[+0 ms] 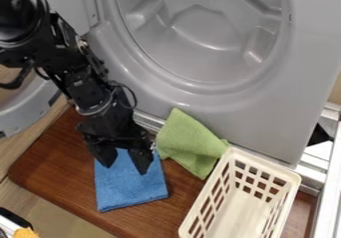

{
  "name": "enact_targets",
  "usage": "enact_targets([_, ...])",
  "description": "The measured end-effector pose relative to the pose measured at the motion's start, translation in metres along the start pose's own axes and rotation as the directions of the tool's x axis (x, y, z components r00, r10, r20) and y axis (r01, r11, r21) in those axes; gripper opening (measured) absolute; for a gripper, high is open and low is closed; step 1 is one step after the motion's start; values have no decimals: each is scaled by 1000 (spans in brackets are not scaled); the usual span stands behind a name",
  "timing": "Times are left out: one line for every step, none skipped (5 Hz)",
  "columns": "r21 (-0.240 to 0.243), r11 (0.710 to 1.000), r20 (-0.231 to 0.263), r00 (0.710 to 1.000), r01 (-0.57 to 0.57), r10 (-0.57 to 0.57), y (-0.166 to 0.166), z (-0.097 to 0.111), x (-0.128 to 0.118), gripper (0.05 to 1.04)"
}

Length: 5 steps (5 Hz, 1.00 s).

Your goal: Move the blue cloth to the right side of the table

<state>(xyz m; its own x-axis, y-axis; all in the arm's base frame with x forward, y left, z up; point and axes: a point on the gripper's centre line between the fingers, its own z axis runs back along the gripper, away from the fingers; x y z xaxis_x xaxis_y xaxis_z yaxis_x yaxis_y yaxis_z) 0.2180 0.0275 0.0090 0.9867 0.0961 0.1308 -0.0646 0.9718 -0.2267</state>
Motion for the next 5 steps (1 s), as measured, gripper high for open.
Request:
enact_targets([-1,1000,-19,1000,-12,12,1,-4,-3,999])
enact_targets([55,998,-15,1000,-24,25,8,-5,2,999])
enact_targets([124,992,-20,999,-29,32,15,-7,6,999])
enact_targets([196,979,-5,998,-54,56,28,-14,10,999])
enact_targets([225,973,-6,998,-58,61,36,-28,14,999])
